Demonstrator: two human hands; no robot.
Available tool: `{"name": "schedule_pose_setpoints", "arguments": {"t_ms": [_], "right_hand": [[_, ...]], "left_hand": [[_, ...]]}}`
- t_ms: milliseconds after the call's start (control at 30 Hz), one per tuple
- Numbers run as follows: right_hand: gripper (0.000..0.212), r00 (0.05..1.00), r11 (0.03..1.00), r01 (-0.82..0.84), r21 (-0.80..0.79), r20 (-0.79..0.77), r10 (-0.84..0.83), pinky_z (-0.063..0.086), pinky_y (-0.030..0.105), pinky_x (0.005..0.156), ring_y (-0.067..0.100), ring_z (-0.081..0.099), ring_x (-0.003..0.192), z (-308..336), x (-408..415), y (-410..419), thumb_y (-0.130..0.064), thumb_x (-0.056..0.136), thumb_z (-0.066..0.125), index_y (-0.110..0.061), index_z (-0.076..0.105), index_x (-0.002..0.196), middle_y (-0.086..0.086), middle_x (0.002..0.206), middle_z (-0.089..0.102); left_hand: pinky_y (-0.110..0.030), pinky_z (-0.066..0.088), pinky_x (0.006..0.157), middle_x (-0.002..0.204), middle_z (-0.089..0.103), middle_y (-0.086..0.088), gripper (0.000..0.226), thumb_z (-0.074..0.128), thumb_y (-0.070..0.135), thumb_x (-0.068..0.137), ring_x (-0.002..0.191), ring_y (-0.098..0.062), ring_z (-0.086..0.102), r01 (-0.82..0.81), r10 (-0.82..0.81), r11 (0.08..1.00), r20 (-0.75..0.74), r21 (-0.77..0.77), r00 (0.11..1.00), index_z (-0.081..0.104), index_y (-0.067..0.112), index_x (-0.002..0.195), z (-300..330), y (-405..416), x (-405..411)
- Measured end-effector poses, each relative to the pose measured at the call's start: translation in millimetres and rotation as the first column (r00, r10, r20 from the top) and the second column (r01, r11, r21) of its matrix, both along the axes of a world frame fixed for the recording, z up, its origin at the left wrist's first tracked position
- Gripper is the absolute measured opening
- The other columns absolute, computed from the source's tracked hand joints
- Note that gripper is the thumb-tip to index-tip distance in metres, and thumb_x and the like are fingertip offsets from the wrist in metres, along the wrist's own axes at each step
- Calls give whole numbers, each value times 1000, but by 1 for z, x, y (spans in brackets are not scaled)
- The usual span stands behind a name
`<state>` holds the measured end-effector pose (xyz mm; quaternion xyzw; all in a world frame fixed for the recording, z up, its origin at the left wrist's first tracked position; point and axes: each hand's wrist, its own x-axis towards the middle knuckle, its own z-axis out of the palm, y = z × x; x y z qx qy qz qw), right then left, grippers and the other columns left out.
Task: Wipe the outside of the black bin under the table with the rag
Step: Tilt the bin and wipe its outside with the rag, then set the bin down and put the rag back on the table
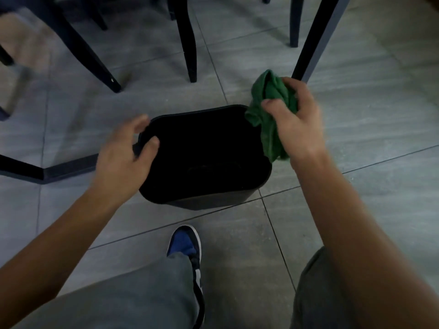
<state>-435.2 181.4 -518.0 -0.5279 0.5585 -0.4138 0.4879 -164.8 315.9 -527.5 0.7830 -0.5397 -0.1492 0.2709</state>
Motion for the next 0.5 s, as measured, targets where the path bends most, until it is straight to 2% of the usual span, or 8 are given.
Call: {"name": "schedule_pose_setpoints", "arguments": {"t_ms": [33, 67, 133, 233, 300, 400, 500], "right_hand": [[28, 975, 989, -29, 148, 221, -4, 61, 28, 76, 12, 75, 95, 9, 0, 7, -25, 95, 66, -25, 68, 123, -4, 108, 75], [23, 905, 955, -97, 281, 424, -33, 63, 35, 73, 19, 77, 94, 16, 1, 15, -26, 97, 62, -21, 71, 118, 1, 106, 78], [31, 775, 872, -257, 417, 628, -72, 63, 40, 66, 28, 77, 89, 27, 3, 32, -29, 101, 51, -10, 71, 114, 10, 101, 79], [40, 695, 799, -419, 432, 719, -24, 63, 41, 64, 27, 77, 84, 27, 4, 51, -32, 100, 43, -5, 71, 114, 13, 100, 79], [44, 655, 762, -477, 438, 756, -24, 64, 44, 65, 28, 77, 82, 22, 0, 60, -33, 90, 49, -5, 71, 115, 15, 99, 79], [50, 641, 744, -484, 461, 766, -57, 64, 50, 76, 30, 77, 92, 14, -4, 68, -34, 84, 57, -6, 69, 123, 17, 109, 77], [57, 718, 764, -463, 450, 696, 25, 57, 58, 98, 41, 71, 114, 21, -3, 73, -21, 84, 70, -5, 59, 137, 25, 130, 70]], "left_hand": [[-35, 47, 113, 145, 63, 1, 45, 60, 29, 106, 127, -16, 64, 31, -30, 1000, -108, 5, 994, 55, 20, 150, 10, -7, -10], [-31, 49, 113, 143, 65, 7, 42, 62, 32, 105, 123, -6, 66, 65, -56, 998, -243, 28, 968, 59, 25, 147, 19, -14, -22], [-23, 49, 111, 140, 67, 13, 43, 67, 42, 100, 122, 6, 65, 168, -110, 984, -521, 65, 847, 63, 31, 142, 39, -28, -49], [-20, 51, 103, 126, 75, 18, 35, 70, 48, 95, 122, 1, 68, 372, -276, 928, -674, -3, 685, 67, 37, 128, 48, -48, -76], [-15, 54, 91, 113, 79, 19, 31, 66, 41, 89, 111, -1, 73, 422, -313, 906, -701, -18, 641, 71, 33, 119, 49, -57, -84], [-12, 54, 77, 96, 81, 16, 24, 70, 41, 86, 91, 1, 76, 420, -306, 907, -638, 31, 707, 77, 27, 104, 50, -65, -89], [-22, 59, 81, 92, 81, 14, 14, 70, 39, 91, 89, -2, 76, 388, -269, 920, -623, 61, 734, 77, 31, 100, 66, -65, -86]]}}
